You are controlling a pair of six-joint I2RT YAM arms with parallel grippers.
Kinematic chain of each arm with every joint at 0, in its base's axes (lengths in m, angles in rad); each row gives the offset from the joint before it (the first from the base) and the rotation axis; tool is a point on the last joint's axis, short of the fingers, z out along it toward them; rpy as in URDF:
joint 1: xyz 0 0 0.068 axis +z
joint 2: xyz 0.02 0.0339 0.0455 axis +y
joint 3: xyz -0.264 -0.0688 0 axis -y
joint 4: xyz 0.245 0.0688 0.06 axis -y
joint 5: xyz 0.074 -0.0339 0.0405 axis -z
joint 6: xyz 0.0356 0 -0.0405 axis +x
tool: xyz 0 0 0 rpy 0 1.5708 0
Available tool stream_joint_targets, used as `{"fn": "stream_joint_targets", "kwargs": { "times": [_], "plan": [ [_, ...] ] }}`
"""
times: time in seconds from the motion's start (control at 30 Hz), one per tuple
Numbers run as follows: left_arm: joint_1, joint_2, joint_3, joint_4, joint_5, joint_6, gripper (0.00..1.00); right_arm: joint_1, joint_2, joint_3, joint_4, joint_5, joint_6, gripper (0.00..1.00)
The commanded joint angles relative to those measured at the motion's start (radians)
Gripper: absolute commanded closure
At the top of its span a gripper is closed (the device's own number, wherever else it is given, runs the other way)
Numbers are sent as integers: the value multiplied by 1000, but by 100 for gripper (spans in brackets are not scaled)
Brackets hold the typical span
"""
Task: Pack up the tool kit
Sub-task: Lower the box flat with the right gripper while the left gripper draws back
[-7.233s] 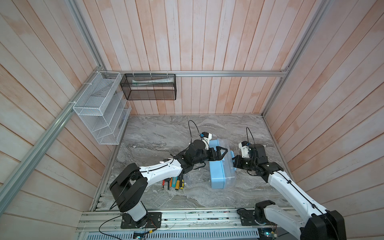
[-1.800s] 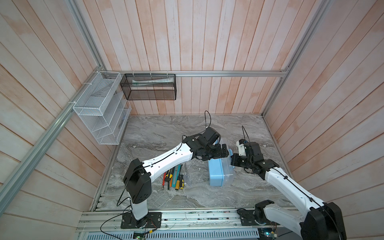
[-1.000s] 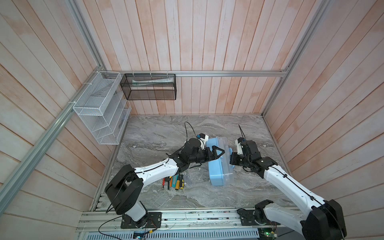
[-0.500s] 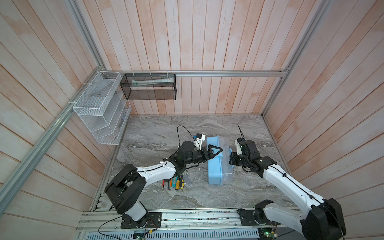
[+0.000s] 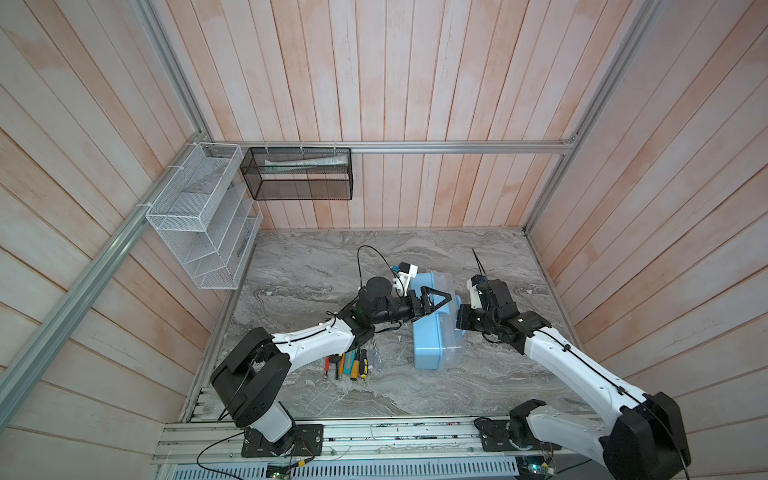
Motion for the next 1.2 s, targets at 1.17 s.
{"fn": "stream_joint_targets", "kwargs": {
  "times": [1.17],
  "plan": [
    [113,-168,-145,-491,-263,318,1,93,3,129,-31,21,80,100]
  ]
}}
